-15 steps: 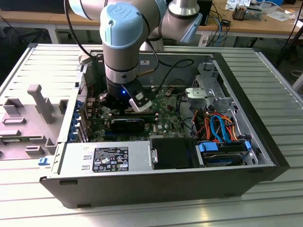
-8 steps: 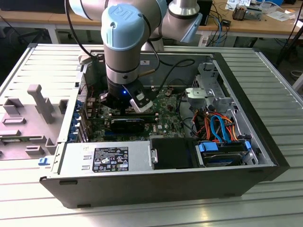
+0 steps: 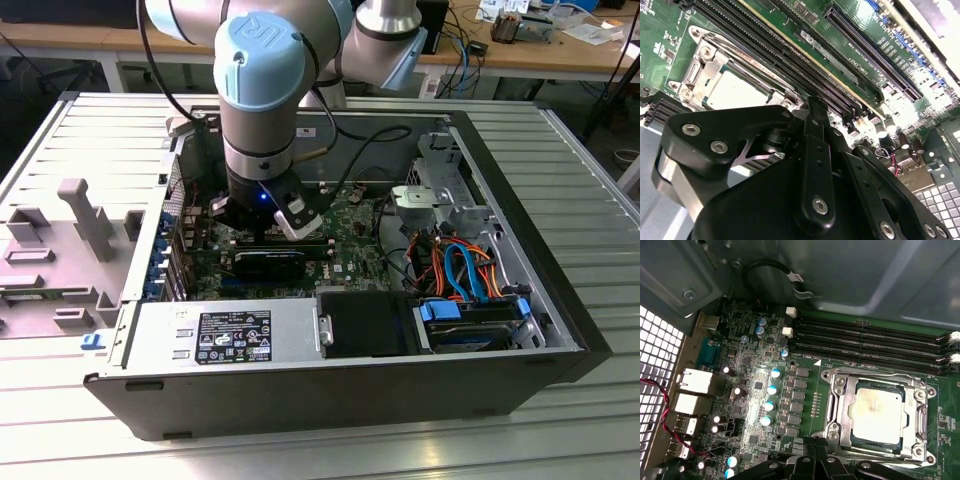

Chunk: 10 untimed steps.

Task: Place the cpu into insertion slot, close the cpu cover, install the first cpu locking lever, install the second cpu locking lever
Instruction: 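Install the second cpu locking lever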

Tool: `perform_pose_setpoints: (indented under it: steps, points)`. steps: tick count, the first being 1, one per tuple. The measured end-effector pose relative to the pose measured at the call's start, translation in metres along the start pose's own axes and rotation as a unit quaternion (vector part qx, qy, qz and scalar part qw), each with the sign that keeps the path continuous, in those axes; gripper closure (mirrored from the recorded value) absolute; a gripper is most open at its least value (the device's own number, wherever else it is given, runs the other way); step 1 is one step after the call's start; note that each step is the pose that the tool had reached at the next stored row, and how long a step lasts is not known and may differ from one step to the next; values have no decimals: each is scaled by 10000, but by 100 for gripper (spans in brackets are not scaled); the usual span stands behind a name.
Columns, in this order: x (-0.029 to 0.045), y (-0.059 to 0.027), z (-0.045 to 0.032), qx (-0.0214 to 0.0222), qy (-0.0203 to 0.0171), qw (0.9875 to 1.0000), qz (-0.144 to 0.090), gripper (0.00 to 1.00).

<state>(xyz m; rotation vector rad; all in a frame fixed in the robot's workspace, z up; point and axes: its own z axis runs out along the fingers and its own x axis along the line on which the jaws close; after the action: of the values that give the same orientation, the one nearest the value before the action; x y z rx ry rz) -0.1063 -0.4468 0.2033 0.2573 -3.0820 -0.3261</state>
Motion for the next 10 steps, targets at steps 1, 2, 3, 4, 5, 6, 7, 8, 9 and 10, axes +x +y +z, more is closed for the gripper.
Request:
perform_pose_setpoints:
  steps: [1,2,3,4,5,6,7,8,9,10]
  points:
    - [0,-1,6,-11,-1,10000,-1,89]
    - [0,-1,12,-23,-4,10000,-1,89]
    - [-1,-2,23,-48,-10,10000,-2,89]
    - [-1,-9,48,-86,-15,10000,-4,89]
    - [-2,-14,45,55,6,10000,1,89]
    - [-7,17,18,108,18,9999,6,89]
    - [-9,21,21,104,17,9999,5,89]
    - [-10,22,21,103,16,9999,4,89]
    - [-10,26,13,102,14,9999,5,89]
    - [-10,30,-5,101,14,9999,5,89]
